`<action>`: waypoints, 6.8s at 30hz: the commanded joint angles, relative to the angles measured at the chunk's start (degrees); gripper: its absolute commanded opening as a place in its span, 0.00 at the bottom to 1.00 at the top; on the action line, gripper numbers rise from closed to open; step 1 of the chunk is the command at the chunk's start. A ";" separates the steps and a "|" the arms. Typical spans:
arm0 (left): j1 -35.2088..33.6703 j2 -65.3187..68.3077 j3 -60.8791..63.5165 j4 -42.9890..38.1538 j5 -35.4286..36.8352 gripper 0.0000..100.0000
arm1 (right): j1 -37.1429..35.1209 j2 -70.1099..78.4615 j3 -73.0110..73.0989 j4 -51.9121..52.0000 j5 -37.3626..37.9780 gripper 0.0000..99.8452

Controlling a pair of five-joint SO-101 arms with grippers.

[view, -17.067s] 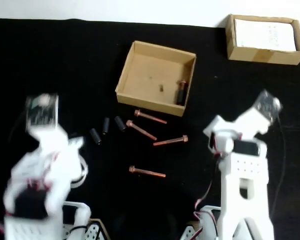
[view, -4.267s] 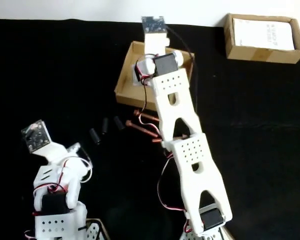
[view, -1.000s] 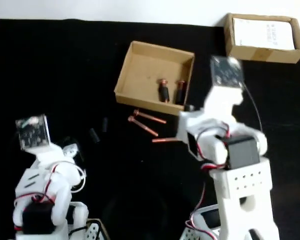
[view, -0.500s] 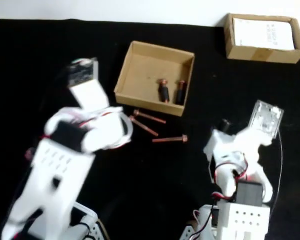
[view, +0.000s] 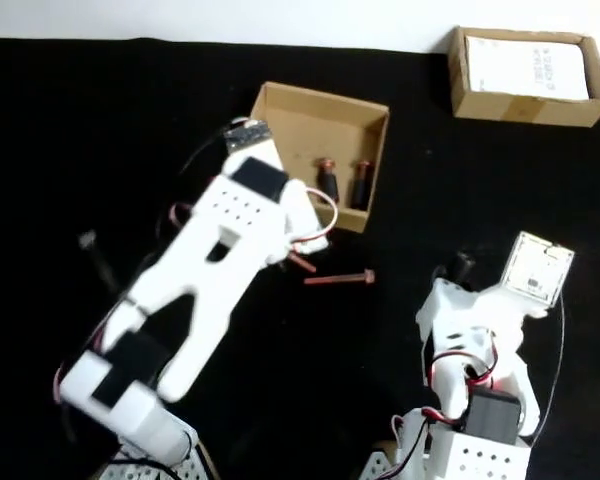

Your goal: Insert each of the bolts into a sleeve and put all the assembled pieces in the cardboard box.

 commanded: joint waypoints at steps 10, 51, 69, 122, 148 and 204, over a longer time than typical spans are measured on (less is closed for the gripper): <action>-9.36 20.35 -15.69 0.44 0.09 0.21 | 0.84 -1.45 -0.48 -0.84 0.44 0.01; -2.07 -0.22 -49.89 17.49 -19.25 0.01 | -18.24 -8.48 -0.75 -9.27 0.00 0.01; 3.30 -33.54 -30.73 17.05 -41.41 0.01 | -25.54 -17.36 5.23 -9.54 0.53 0.01; 15.25 -43.56 18.33 -40.09 -40.26 0.01 | -31.96 -17.36 13.32 -18.15 0.53 0.01; 13.41 -48.22 21.76 -43.96 -40.35 0.01 | -31.96 -17.36 13.23 -18.24 0.53 0.01; 8.13 -48.75 -8.13 14.15 -40.35 0.02 | -26.68 9.10 -11.74 -21.41 -4.48 0.01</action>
